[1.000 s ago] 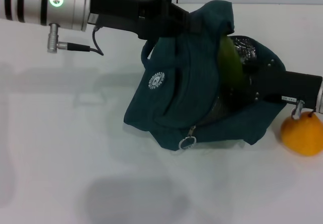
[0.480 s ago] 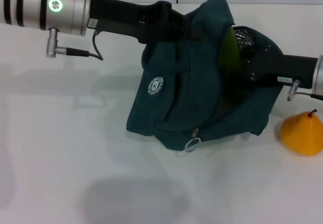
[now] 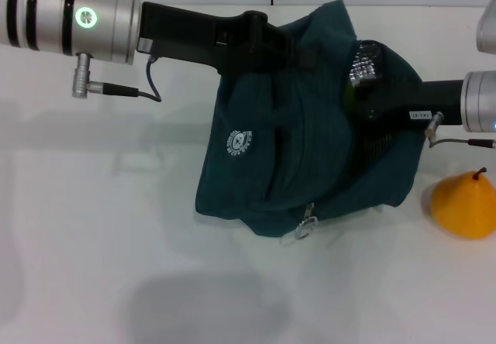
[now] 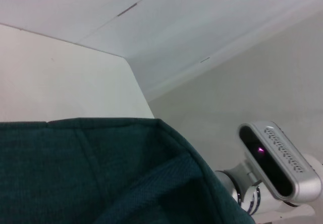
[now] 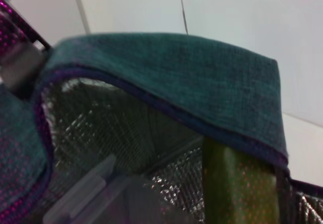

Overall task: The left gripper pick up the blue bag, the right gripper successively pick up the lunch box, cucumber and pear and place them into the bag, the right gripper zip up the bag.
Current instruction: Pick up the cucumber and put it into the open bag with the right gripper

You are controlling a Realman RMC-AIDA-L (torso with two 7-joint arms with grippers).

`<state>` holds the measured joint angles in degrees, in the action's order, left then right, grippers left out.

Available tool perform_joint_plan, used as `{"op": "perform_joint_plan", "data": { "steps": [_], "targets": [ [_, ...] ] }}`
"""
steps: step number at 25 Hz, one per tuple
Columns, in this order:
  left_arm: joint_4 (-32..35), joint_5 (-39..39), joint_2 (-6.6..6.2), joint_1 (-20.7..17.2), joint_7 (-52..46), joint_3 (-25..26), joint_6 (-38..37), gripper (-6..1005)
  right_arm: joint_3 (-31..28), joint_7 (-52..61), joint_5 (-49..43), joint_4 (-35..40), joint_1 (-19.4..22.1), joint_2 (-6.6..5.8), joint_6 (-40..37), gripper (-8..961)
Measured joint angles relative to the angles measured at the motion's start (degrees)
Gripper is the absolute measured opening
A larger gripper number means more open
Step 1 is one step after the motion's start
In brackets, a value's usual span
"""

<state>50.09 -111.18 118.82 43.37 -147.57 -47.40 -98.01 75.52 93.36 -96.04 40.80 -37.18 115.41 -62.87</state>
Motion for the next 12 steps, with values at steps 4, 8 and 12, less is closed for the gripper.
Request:
{"op": "perform_joint_plan", "data": {
  "steps": [4, 8, 12],
  "targets": [
    [0.00, 0.90, -0.02, -0.21, 0.00, 0.01, -0.35, 67, -0.02, 1.65, -0.81, 1.24, 0.20, 0.00, -1.63, 537],
    [0.00, 1.38, -0.20, -0.34, 0.00, 0.16, -0.86, 67, -0.33, 2.71, -0.57, 3.21, 1.14, -0.04, -4.36, 537],
    [0.00, 1.40, -0.22, -0.37, 0.00, 0.16, -1.04, 67, -0.44, 4.30, -0.37, 5.84, 2.05, 0.03, -6.42, 537]
  ]
}}
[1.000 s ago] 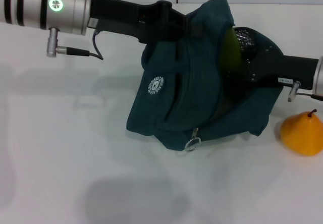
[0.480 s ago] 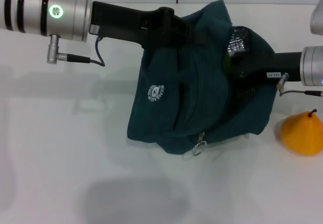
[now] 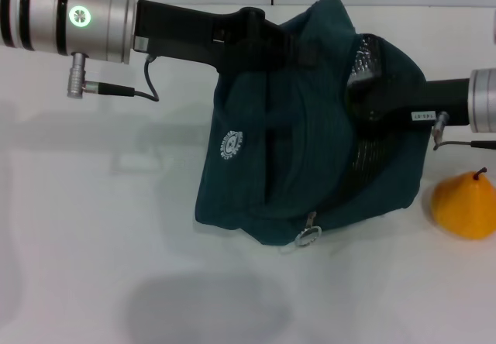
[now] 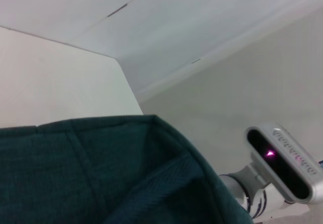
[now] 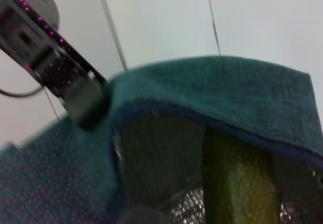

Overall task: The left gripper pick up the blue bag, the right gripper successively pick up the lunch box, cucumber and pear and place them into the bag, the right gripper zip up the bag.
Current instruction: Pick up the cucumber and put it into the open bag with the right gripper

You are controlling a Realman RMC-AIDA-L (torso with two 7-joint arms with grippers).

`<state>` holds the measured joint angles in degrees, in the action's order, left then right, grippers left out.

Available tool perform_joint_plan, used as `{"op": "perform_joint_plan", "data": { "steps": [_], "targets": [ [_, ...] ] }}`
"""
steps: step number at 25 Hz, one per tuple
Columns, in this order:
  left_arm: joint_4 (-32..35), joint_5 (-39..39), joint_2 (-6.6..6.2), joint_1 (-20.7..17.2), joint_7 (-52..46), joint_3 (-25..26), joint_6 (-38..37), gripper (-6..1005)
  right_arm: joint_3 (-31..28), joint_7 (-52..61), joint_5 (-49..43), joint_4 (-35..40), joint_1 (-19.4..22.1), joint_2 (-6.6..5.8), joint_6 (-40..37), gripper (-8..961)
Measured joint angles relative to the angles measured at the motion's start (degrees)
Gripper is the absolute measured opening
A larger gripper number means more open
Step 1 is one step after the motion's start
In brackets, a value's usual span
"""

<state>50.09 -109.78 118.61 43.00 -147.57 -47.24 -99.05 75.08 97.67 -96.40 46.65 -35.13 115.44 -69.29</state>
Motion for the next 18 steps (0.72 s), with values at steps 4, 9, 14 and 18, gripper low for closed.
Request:
{"op": "perform_joint_plan", "data": {
  "steps": [4, 9, 14, 18],
  "targets": [
    [0.00, 0.03, 0.01, -0.12, 0.01, -0.09, -0.21, 67, -1.05, 0.63, 1.70, 2.56, 1.13, 0.00, -1.87, 537],
    [0.00, 1.05, 0.23, -0.13, 0.07, -0.13, -1.22, 67, -1.82, 3.12, 1.13, 2.68, 0.20, -0.11, 0.29, 536],
    [0.00, 1.47, 0.24, -0.17, 0.09, -0.14, -1.59, 67, -0.66, 3.37, 0.74, 2.78, -0.22, 0.16, 1.63, 536],
    [0.00, 1.50, 0.30, -0.20, 0.09, -0.13, -1.60, 67, 0.24, 6.61, -1.75, 1.07, -2.45, -0.09, 1.61, 535]
  ]
}}
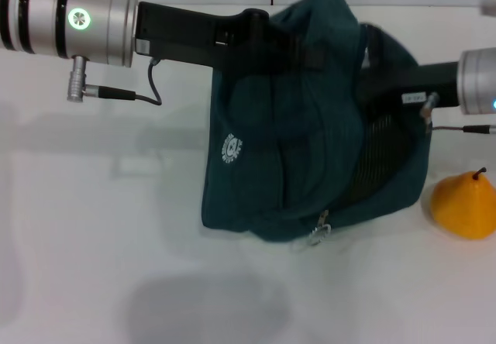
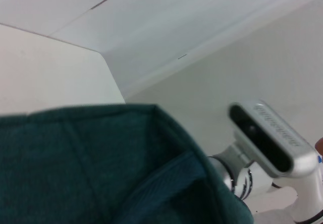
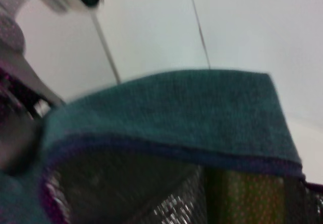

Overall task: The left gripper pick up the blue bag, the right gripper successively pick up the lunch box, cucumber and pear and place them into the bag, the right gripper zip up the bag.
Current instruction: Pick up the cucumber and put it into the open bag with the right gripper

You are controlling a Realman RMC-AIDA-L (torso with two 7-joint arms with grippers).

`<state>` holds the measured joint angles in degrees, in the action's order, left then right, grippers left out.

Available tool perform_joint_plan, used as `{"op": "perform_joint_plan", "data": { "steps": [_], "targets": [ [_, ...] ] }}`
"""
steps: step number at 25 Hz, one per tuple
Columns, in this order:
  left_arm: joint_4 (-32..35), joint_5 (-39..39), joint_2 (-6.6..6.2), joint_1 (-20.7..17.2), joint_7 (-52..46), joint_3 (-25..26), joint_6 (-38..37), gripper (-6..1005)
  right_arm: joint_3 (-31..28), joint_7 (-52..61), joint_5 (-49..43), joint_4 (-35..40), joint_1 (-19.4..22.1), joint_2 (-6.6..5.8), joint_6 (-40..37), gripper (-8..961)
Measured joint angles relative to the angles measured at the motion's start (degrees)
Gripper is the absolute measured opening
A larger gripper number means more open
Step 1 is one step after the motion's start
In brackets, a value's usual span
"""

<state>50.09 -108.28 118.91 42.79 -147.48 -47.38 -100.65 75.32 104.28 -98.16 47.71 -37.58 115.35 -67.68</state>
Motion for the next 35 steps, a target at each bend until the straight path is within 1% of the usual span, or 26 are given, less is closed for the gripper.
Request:
{"op": "perform_joint_plan", "data": {
  "steps": [2, 5, 8, 12, 15, 21, 24, 27, 30, 33, 35],
  "targets": [
    [0.00, 0.00, 0.03, 0.04, -0.01, 0.00, 0.00, 67, 0.34, 4.03, -4.43, -0.85, -1.70, -0.05, -0.17, 534],
    [0.00, 0.00, 0.08, 0.43, -0.07, -0.14, 0.00, 67, 0.18, 7.67, -8.18, -1.10, -2.92, -0.01, -0.65, 533],
    [0.00, 0.00, 0.10, 0.62, -0.12, -0.47, 0.00, 67, -0.09, 8.95, -9.01, -1.60, -4.42, -0.15, -4.57, 532],
    [0.00, 0.00, 0.10, 0.59, -0.10, -0.53, 0.01, 67, -1.64, 9.26, -8.94, -0.82, -4.52, -0.06, -7.15, 531],
    [0.00, 0.00, 0.09, 0.62, -0.10, -0.54, 0.01, 67, -2.44, 9.51, -9.27, -1.35, -5.37, -0.37, -10.24, 559],
    [0.00, 0.00, 0.07, 0.57, -0.12, -0.53, 0.02, 67, -4.63, 9.58, -9.80, -1.72, -5.23, -0.75, -10.89, 614],
    [0.00, 0.00, 0.08, 0.62, -0.22, -0.52, 0.01, 67, -4.54, 9.60, -10.65, -1.74, -5.22, -0.71, -10.93, 642],
    [0.00, 0.00, 0.11, 0.66, -0.27, -0.60, -0.03, 67, -4.53, 9.61, -11.55, -1.74, -5.22, -0.30, -10.81, 669],
    [0.00, 0.00, 0.18, 0.75, -0.27, -0.67, -0.05, 67, -4.44, 9.69, -11.71, -1.74, -5.21, -0.18, -10.76, 697],
    [0.00, 0.00, 0.19, 0.72, -0.18, -0.70, -0.16, 67, -4.59, 9.95, -11.63, -1.51, -5.02, -0.24, -10.96, 785],
    [0.00, 0.00, 0.19, 0.57, -0.13, -0.70, -0.40, 67, -4.86, 9.89, -11.21, 0.09, -3.95, -0.28, -11.29, 843]
  ]
}}
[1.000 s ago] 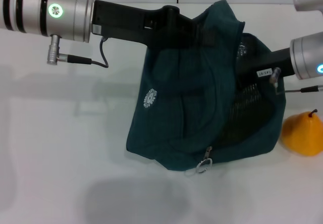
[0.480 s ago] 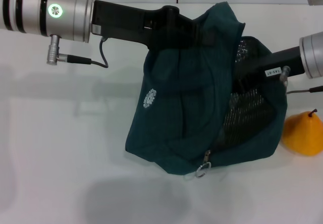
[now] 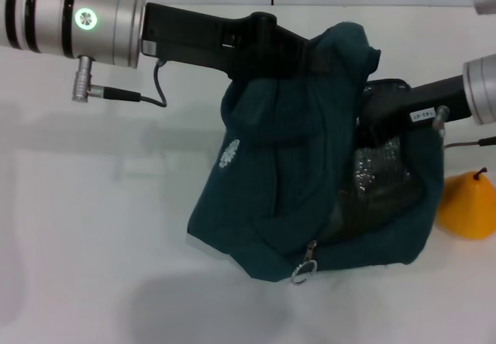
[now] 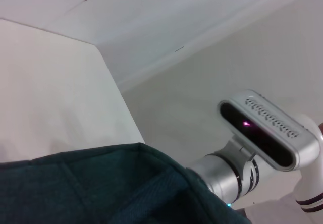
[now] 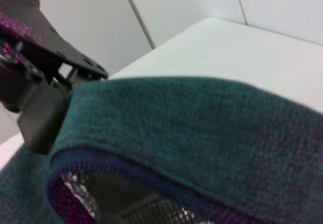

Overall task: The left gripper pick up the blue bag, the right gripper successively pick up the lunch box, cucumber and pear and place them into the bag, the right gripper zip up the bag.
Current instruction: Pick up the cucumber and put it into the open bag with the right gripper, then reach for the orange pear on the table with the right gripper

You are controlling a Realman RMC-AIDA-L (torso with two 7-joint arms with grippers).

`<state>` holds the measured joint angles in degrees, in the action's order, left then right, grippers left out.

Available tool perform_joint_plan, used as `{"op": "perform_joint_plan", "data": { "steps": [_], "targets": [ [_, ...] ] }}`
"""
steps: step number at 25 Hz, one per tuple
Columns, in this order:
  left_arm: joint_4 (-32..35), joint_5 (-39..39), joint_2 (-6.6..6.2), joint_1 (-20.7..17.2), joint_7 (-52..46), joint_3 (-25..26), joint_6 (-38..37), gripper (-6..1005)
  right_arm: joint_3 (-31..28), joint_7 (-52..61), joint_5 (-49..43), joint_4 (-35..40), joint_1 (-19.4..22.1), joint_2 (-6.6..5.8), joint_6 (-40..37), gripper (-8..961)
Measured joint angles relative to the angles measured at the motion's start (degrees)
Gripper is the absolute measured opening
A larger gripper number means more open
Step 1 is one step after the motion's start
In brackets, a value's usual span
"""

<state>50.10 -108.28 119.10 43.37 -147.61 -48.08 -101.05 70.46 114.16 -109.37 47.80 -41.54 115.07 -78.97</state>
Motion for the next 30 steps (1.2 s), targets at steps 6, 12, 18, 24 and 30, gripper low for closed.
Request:
{"op": "perform_joint_plan", "data": {
  "steps": [6, 12, 18, 24, 30],
  "targets": [
    [0.00, 0.09, 0.00, -0.24, 0.04, 0.00, -0.12, 67, -1.08, -0.09, 0.73, 4.46, 2.59, 0.15, -3.24, 871],
    [-0.62, 0.13, -0.01, -0.39, 0.99, 0.01, 0.12, 67, -11.98, -6.51, 3.15, 5.68, 6.53, 0.09, -15.40, 869],
    [-1.83, 0.12, -0.01, -0.16, 2.16, 0.30, 0.35, 67, -25.66, -22.61, 9.69, 3.35, 14.43, -0.87, -29.76, 852],
    [-2.11, 0.13, 0.00, -0.45, 3.37, 0.45, 0.97, 67, -33.01, -44.53, 10.57, -2.28, 23.59, -0.53, -31.28, 835],
    [-2.20, 0.10, 0.00, -0.56, 4.47, 0.33, 1.10, 67, -39.99, -58.69, 10.57, -13.30, 26.81, -0.86, -31.53, 802]
  ]
}}
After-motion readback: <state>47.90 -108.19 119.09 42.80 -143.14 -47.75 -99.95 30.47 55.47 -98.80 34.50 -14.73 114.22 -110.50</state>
